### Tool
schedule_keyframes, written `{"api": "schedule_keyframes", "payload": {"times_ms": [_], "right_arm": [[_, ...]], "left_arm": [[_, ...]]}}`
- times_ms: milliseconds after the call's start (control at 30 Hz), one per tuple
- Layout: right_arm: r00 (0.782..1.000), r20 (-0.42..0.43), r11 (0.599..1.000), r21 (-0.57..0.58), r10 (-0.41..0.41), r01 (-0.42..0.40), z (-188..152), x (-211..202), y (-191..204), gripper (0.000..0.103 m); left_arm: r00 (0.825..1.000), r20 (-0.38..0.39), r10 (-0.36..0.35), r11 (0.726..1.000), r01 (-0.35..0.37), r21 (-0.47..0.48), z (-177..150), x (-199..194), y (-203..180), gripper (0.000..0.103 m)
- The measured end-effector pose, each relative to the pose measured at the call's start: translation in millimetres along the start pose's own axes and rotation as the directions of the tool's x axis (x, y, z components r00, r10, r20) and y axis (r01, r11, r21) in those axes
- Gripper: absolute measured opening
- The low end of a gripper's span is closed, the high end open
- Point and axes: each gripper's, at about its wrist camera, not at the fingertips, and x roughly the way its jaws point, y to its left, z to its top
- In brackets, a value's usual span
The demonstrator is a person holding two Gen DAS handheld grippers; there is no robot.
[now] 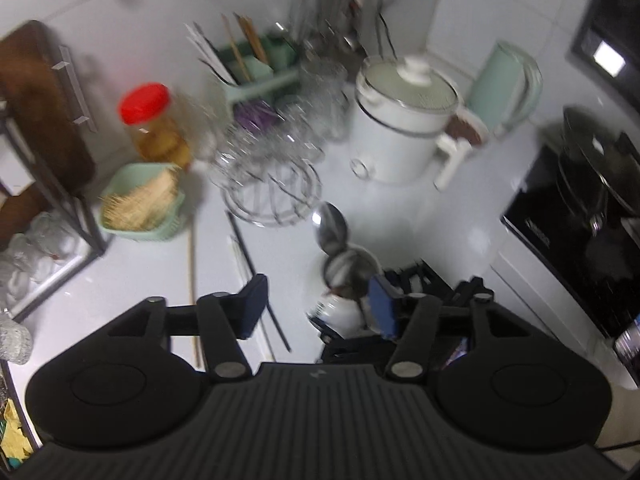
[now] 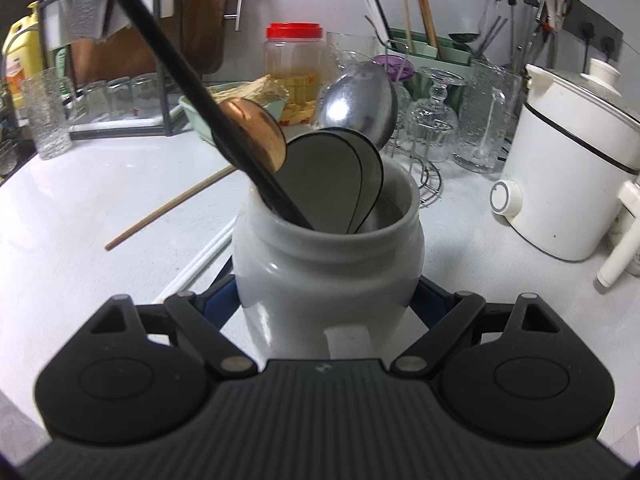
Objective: Organize utensils
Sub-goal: 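Move the left tool to the wooden chopstick on the counter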
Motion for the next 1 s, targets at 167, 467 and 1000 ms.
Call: {"api": "schedule_keyframes", "payload": {"times_ms": [167,467,1000], "right_arm": [[1.000,-0.018,1.000,-0.022,-0.012,0.012,5,1,5,0.103],[1.000,-0.015,1.000,-0.001,-0.018,0.018,10,-13,6,0.103],[0.996,0.019,0.981,0.175,-0.088,0.083,16,-44,11,0.103]], "left_arm": [[0.996,0.076,0.042,0.998,-0.039,-0.043,-20,-11,24,0.075],[0.986,0.119,0.116,0.981,-0.095,-0.170,-63,-10,72,0.090],[0.989,0.091,0.114,0.958,-0.085,-0.273,-124,17,117,0.092]]}}
